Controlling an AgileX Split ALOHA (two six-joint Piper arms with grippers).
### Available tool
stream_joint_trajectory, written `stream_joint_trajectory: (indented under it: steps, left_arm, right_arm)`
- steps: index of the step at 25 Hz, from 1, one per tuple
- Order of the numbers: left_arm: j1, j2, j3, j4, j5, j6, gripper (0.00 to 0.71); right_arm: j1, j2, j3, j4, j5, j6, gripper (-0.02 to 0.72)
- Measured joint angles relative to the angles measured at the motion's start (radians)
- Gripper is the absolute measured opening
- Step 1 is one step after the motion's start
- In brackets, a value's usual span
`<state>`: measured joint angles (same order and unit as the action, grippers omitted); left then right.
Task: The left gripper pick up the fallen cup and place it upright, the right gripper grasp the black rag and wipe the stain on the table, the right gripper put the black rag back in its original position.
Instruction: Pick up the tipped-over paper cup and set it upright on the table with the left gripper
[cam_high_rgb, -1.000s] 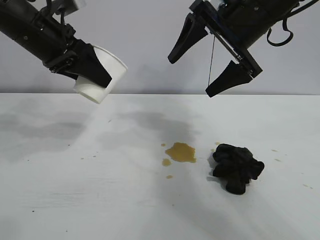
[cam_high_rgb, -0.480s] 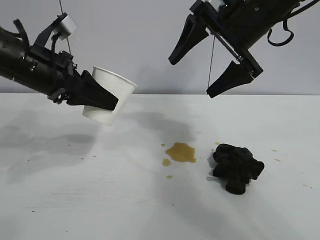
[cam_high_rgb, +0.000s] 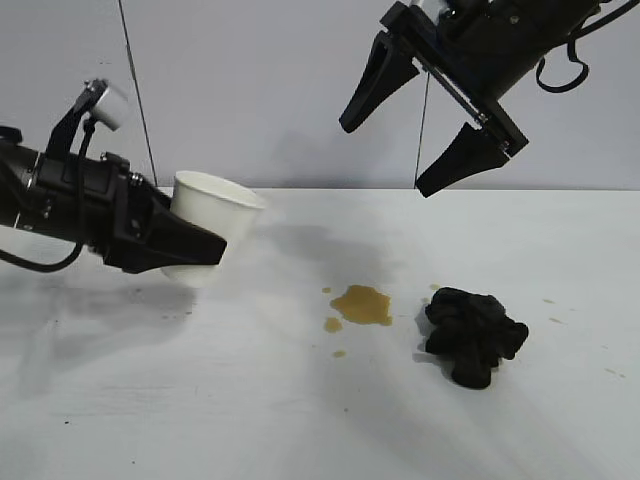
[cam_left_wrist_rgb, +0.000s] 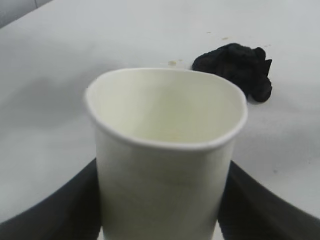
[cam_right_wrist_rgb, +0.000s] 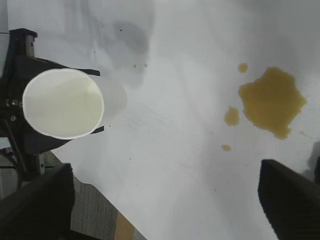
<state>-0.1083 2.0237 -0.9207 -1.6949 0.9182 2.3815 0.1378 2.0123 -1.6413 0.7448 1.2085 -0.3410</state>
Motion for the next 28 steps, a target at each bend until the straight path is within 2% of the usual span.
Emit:
stream_joint_trajectory:
  steps: [3, 6, 18, 28]
  left_arm:
    - [0.035, 0.046, 0.0, -0.003, 0.045, 0.01, 0.428]
    - [0.049, 0.07, 0.0, -0.003, 0.078, 0.049, 0.428]
    - [0.051, 0.078, -0.002, -0.005, 0.111, 0.252, 0.426]
    - [0.051, 0.178, -0.055, -0.008, 0.202, 0.269, 0.425]
  right_arm:
    - [0.0, 0.0, 0.0, -0.001, 0.0, 0.0, 0.694]
    - [0.0, 0.0, 0.0, -0.003, 0.0, 0.0, 0.694]
    - [0.0, 0.0, 0.0, -0.016, 0.0, 0.0, 0.694]
    - [0.0, 0.0, 0.0, -0.016, 0.0, 0.0, 0.694]
